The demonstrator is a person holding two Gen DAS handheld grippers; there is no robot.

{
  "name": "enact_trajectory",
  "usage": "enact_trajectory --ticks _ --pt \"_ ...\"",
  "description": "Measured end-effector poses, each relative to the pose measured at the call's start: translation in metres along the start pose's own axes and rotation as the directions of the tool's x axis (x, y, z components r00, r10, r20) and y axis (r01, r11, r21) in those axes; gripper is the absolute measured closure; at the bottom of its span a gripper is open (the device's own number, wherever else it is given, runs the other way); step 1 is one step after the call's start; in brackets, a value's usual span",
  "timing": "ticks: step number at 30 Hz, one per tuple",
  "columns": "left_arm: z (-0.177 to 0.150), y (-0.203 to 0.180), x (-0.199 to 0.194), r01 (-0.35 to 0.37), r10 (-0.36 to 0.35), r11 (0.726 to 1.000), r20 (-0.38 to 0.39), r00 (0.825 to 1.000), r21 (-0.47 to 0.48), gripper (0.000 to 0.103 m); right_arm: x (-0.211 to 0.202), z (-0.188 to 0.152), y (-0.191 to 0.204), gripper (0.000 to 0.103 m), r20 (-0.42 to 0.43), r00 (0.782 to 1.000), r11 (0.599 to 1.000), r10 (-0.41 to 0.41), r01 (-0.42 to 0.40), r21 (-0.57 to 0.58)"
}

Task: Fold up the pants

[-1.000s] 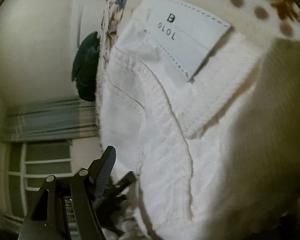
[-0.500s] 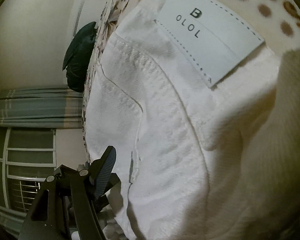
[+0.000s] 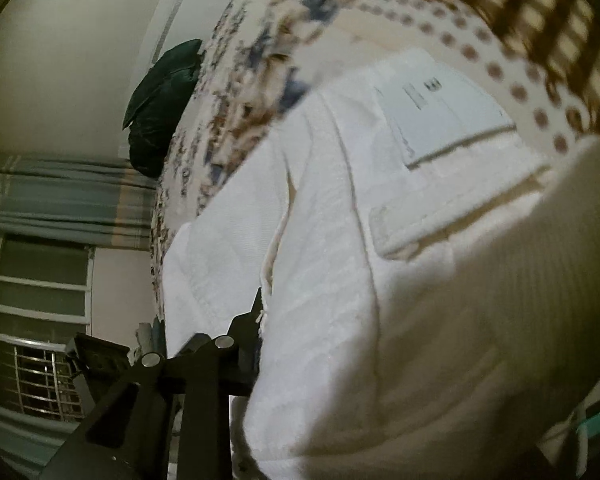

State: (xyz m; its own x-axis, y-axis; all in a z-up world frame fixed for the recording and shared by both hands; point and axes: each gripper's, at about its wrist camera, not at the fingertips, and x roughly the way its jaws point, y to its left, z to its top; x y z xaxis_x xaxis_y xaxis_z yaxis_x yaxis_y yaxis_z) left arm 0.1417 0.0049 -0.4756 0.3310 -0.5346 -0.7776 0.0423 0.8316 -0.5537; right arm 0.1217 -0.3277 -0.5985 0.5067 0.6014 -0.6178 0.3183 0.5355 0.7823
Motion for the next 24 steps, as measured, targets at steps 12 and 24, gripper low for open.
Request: enact_trajectory --ticks 12,24 --pt "0.123 -0.030 -0.056 0.026 -0.030 0.998 0.092 0.995 0.049 0.081 -0.028 0.066 0.142 0.074 0.034 0.999 0.991 0.011 -0.006 -0.134" --pt "0.359 0.081 0.005 0.033 -0.038 0.999 0.173 0.984 0.032 0.081 0.156 0.205 0.282 0.074 0.112 0.993 0.981 0.030 -0.008 -0.195"
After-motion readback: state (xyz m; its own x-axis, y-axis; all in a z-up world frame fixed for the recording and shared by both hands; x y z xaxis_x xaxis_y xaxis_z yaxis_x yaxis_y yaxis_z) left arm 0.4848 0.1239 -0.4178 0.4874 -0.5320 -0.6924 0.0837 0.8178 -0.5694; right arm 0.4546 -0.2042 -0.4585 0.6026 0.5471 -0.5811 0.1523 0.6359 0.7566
